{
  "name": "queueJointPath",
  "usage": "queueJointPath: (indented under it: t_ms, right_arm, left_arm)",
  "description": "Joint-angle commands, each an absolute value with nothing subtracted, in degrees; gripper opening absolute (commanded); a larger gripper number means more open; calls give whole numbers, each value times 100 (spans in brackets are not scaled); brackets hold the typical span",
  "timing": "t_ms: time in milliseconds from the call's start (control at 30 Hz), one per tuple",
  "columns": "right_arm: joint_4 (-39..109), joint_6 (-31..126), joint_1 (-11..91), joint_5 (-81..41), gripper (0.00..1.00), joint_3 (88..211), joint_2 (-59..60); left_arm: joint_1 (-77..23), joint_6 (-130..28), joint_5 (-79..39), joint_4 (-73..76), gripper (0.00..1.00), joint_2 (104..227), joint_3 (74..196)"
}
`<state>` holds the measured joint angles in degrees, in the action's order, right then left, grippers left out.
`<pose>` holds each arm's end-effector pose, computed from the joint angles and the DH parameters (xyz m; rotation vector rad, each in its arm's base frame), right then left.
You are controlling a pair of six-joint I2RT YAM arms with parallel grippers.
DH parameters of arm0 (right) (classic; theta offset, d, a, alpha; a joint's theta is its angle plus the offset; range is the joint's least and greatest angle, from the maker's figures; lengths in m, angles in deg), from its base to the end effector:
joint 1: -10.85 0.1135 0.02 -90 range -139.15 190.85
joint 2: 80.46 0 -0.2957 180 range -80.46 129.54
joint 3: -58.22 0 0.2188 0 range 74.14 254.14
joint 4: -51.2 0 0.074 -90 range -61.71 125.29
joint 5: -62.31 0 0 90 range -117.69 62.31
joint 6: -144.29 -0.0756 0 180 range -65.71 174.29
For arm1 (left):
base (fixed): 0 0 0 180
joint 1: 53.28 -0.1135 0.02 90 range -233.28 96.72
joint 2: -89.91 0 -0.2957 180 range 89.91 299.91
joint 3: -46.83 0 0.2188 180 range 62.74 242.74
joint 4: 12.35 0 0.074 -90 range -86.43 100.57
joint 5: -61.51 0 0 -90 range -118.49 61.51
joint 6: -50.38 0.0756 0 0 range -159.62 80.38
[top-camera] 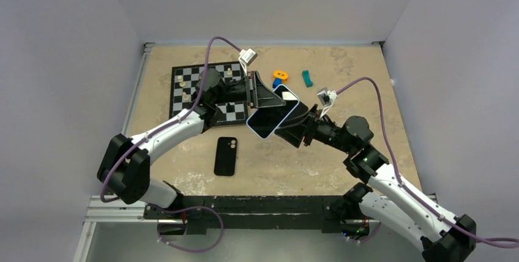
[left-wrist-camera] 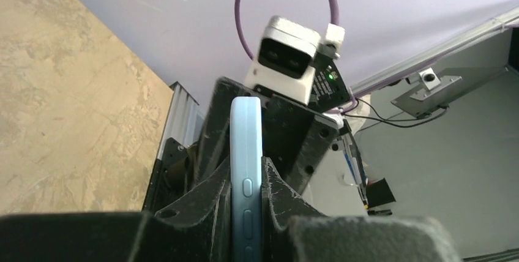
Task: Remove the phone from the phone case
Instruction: Remove the phone case from the phone.
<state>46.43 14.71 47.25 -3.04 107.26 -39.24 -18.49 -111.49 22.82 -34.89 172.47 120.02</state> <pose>0.1075 0.1185 0.3457 -0.3340 1.6583 1.3540 0.2256 -0.2286 0.3987 0.3999 1.7802 -2.0261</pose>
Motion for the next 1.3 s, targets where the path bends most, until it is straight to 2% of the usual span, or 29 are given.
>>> queueJointPath:
  t_ms: [0,100,267,333,533,733,833,1100,1267]
  right_arm:
    - [6184,1103,4885,545,60,10434,-3861]
    - [6710,1067,4969,660,61,10252,-3711]
    - [6952,1094,5097,565,60,10198,-3423]
    - [7181,1013,5109,664,59,10142,-3371]
    - [7729,941,5373,832,62,10084,-3325]
    - [7998,983,5682,798,64,10230,-3045]
    - [8246,870,5699,836,60,10251,-2862]
    - [9032,712,5786,1122,43,10340,-2325]
    - [9325,674,5796,1140,36,10388,-2178]
  left_arm:
    - [-1841,-11445,1984,-4009,0,17508,11862]
    - [-1831,-11451,1822,-3932,0,17409,11775]
    - [-1794,-10198,1051,-2163,0,16587,11859]
    - [-1790,-10139,831,-1939,0,16334,11742]
    - [-1792,-10939,-227,-2288,0,15569,10883]
    - [-1782,-11136,-744,-2745,0,15065,10542]
    - [-1781,-11183,-826,-2840,0,14890,10467]
    - [-1785,-11396,-788,-2882,0,14708,10437]
    - [-1783,-11536,-672,-2956,0,14704,10458]
